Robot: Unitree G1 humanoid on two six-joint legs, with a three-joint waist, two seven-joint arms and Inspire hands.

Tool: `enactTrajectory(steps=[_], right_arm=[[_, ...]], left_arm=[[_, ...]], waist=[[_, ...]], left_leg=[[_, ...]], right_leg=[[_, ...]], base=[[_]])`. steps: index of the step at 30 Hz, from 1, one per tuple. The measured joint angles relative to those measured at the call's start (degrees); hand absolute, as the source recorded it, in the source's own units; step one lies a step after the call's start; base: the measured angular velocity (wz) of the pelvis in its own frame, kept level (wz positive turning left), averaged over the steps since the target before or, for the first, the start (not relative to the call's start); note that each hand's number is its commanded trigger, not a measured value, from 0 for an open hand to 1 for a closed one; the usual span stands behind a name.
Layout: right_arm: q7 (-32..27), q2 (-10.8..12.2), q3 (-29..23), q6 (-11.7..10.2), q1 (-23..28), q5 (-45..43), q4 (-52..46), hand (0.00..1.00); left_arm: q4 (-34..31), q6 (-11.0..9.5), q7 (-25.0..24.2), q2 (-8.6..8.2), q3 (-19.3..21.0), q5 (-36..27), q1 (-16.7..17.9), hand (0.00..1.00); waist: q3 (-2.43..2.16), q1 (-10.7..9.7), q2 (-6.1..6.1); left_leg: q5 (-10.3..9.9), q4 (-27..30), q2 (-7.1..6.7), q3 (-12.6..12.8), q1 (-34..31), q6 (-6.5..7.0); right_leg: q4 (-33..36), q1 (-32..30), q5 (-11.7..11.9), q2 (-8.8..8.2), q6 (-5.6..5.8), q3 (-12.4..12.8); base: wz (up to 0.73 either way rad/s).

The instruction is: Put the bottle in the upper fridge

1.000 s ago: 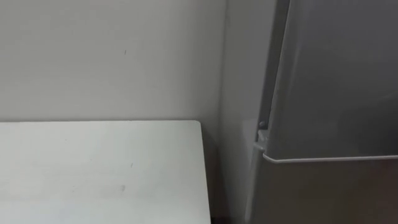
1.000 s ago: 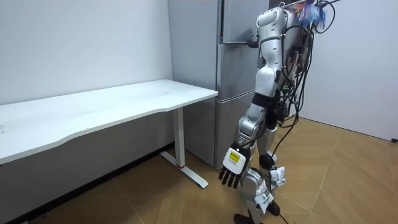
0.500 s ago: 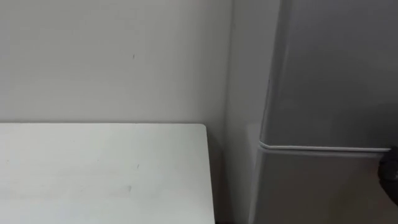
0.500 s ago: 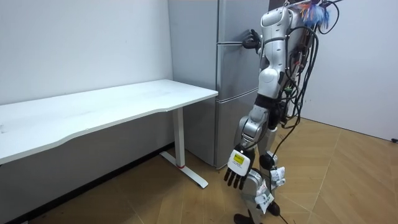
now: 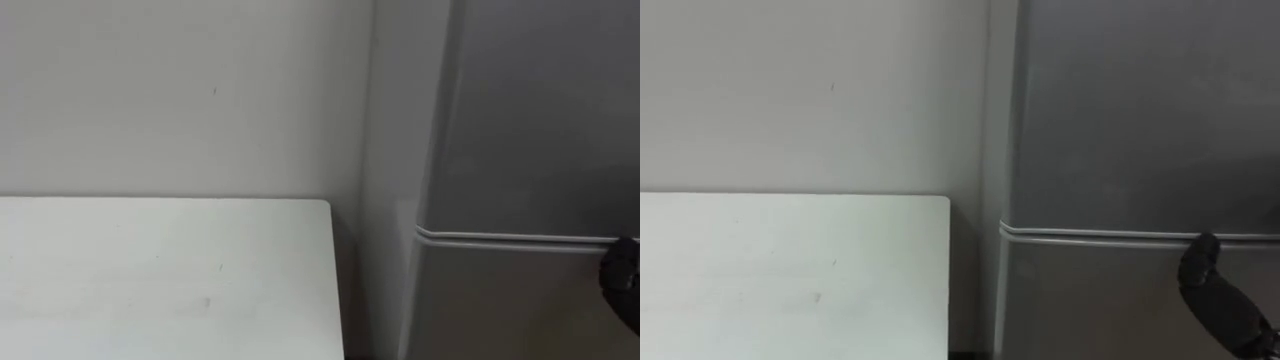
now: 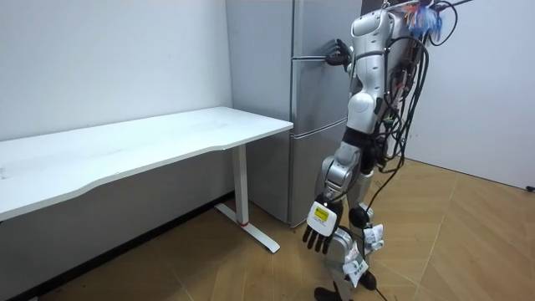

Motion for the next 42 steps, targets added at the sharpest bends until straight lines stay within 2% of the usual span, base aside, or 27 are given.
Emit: enactTrajectory(steps=[9,16,20,21,22,24,28,31,34,36,38,42], right_arm=[[2.0,0.0,-1.3,0.2,-0.5,0.7,0.8,0.0],[4.2,0.0,-3.2,-0.7,-0.6,3.1,0.7,0.0],[3.3,-0.5,-8.4,-1.1,-0.6,8.4,-0.7,0.0],[2.9,-0.9,-9.3,-1.1,-0.6,9.3,-1.0,0.0],[2.5,-1.7,-11.3,-1.1,-0.7,10.1,-1.7,0.0],[1.1,-2.9,-13.9,-2.2,-1.3,12.4,-1.9,0.0],[-3.0,-3.3,-19.5,-4.2,-1.2,18.2,-1.3,0.0],[-5.4,-3.2,-20.8,-4.8,-0.1,21.2,1.8,0.0],[-6.1,-2.5,-21.2,-4.9,2.4,24.6,5.6,0.0],[-6.8,-1.7,-21.6,-4.6,3.7,27.8,8.9,0.0],[-7.9,0.4,-22.9,-4.4,5.5,32.5,11.4,0.0],[-8.3,2.0,-23.4,-4.0,7.3,39.2,15.8,0.0]], left_arm=[[0.0,-0.2,-0.6,0.74,-0.3,0.1,0.1,0.0],[-0.7,-1.0,-1.1,0.74,1.1,1.3,0.1,0.0],[-1.2,-1.7,-1.1,0.58,5.4,1.2,1.6,0.0],[-1.2,-1.7,-1.1,0.58,5.8,1.1,1.7,0.0],[-1.2,-1.8,-1.0,0.53,6.3,1.2,1.8,0.0],[-1.4,-1.8,-0.7,0.53,7.9,1.0,2.3,0.0],[-3.4,-1.9,0.9,0.25,9.1,1.1,3.9,0.0],[-3.6,-2.0,2.2,0.26,9.3,1.0,3.8,0.0],[-4.3,-1.9,3.2,0.23,9.1,1.2,3.6,0.0],[-4.9,-1.8,4.1,0.23,9.2,1.2,3.5,0.0],[-6.3,-1.6,4.6,0.23,9.5,1.0,3.6,0.0],[-7.9,-1.4,5.6,0.02,9.5,1.1,3.6,0.0]], waist=[[0.0,-0.4,-0.22],[-0.01,-0.8,-0.17],[-0.29,-1.0,0.19],[-0.14,-1.0,-0.03],[-0.53,-1.5,0.5],[-0.69,-2.4,0.4],[-0.61,-3.0,0.22],[-0.5,-4.1,0.34],[-0.41,-5.4,0.6],[-0.51,-5.5,0.84],[-0.51,-6.0,1.32],[-0.49,-7.2,1.78]], left_leg=[[0.0,0.2,0.02,-0.1,0.0,0.0],[0.0,0.1,-0.03,-0.2,0.0,0.01],[0.0,-0.2,-0.17,-0.6,-0.1,0.04],[0.0,-0.2,-0.2,-0.6,-0.2,0.04],[0.0,-0.2,-0.25,-0.8,-0.5,0.04],[0.0,-0.1,-0.27,-1.4,-0.8,0.05],[0.0,0.2,-0.15,-1.3,-0.9,0.04],[0.0,0.2,-0.16,-1.3,-0.9,0.04],[0.0,0.2,-0.25,-1.4,-1.0,0.04],[0.0,0.2,-0.24,-1.2,-1.0,0.04],[0.0,0.2,-0.21,-1.1,-0.9,0.04],[0.0,0.2,-0.2,-1.2,-0.9,0.04]], right_leg=[[0.1,0.1,0.2,0.0,0.0,-0.1],[0.0,0.2,0.2,-0.08,0.06,-0.4],[-0.1,0.2,0.3,-0.2,0.14,-0.7],[-0.2,0.1,0.3,-0.21,0.15,-0.8],[-0.3,0.1,0.2,-0.24,0.18,-1.0],[-0.7,0.3,0.3,-0.08,0.23,-1.2],[-1.1,0.7,0.3,-0.01,0.21,-1.3],[-1.2,0.8,0.3,-0.07,0.22,-1.4],[-1.9,0.8,0.3,-0.36,0.29,-1.0],[-2.0,0.8,0.3,-0.3,0.29,-0.8],[-1.9,0.8,0.2,-0.3,0.29,-0.7],[-1.9,0.9,0.3,-0.13,0.28,-0.7]], base=[[0.0],[0.02],[0.04],[0.09],[0.17],[0.16],[0.01],[0.0],[0.01],[-0.05],[0.0],[0.0]])
